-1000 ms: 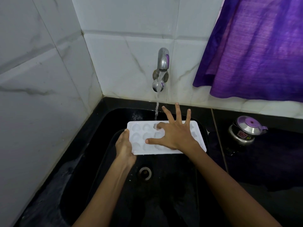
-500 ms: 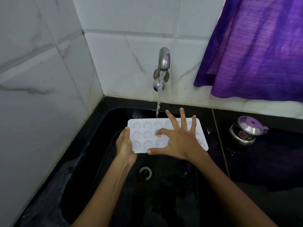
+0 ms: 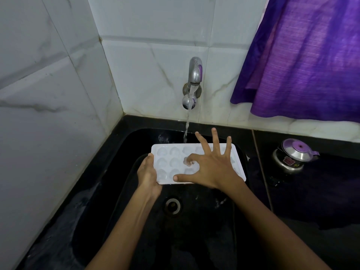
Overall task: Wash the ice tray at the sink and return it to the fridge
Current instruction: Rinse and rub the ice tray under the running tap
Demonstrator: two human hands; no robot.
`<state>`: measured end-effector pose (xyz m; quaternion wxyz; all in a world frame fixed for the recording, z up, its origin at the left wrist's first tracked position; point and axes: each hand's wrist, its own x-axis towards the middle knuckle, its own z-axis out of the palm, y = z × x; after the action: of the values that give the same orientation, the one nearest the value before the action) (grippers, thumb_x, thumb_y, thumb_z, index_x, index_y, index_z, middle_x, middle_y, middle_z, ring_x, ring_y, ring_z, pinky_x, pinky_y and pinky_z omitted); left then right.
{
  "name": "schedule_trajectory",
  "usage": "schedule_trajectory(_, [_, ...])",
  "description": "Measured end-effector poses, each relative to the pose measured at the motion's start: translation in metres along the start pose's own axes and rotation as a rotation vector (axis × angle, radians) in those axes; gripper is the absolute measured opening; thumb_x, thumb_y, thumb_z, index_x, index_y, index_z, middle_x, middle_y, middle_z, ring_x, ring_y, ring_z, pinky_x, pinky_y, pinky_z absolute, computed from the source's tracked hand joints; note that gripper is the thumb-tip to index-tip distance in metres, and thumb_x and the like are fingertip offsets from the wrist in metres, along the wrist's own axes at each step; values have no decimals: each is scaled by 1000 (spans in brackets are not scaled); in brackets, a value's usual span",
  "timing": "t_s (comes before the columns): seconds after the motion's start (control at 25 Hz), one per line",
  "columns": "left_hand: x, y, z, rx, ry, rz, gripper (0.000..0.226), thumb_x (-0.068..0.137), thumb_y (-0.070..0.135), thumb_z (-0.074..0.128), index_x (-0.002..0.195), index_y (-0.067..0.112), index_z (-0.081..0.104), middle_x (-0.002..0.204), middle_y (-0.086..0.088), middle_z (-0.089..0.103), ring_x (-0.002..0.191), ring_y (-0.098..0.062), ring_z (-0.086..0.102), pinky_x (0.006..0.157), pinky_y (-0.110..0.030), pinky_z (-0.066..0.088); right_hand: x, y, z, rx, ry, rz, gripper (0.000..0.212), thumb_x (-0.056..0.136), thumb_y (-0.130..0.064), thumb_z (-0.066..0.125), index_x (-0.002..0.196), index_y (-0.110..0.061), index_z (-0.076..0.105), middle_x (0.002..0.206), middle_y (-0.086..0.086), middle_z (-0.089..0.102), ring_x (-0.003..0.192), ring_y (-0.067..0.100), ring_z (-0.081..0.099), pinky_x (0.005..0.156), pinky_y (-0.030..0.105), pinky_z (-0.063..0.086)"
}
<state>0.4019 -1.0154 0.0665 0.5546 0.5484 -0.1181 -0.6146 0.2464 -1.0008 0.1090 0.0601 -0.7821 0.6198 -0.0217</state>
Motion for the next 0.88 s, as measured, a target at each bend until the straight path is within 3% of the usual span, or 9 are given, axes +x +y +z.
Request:
schedule_trajectory(0.2, [3, -2, 0, 1, 11, -14, 35, 99, 33, 42, 122, 10, 55, 113, -15, 67, 97, -35, 66, 74, -46, 56, -3, 0, 2, -19, 38, -29, 95, 42, -94, 13, 112, -49, 58, 159, -7, -7, 137, 29, -35, 95, 55, -35])
schedule_trajectory(0.32, [2, -2, 0, 9, 3, -11, 35, 99, 33, 42, 121, 10, 56, 112, -14, 67, 97, -34, 66, 70, -44, 57, -3, -1, 1, -37, 42, -39, 98, 41, -94, 12, 112, -46, 59, 159, -6, -4, 138, 31, -32, 98, 59, -31])
schedule_trajectory(0.6, [3, -3, -1, 5, 4, -16, 34, 99, 33, 41, 120, 11, 56, 112, -14, 67, 98, -35, 66, 78, -49, 55, -3, 0, -3, 20, -8, -46, 90, 45, -95, 27, 114, -45, 58, 159, -7, -9, 137, 29, -36, 101, 60, -29])
schedule_trajectory(0.76, [6, 2, -2, -20, 12, -7, 34, 99, 34, 41, 120, 11, 56, 112, -14, 67, 98, -35, 66, 78, -49, 55, -20, 4, -4, 27, 180, -60, 78, 51, -92, 27, 102, -42, 58, 159, -6, -4, 138, 31, -32, 103, 59, -27])
schedule_trajectory(0.88, [5, 3, 0, -7, 6, 9, 32, 100, 34, 40, 115, 12, 57, 109, -13, 68, 97, -34, 66, 76, -47, 55, -28, 2, 3, -4, 94, -98, 86, 49, -92, 22, 111, -43, 57, 159, -4, -12, 134, 31, -38, 101, 58, -30])
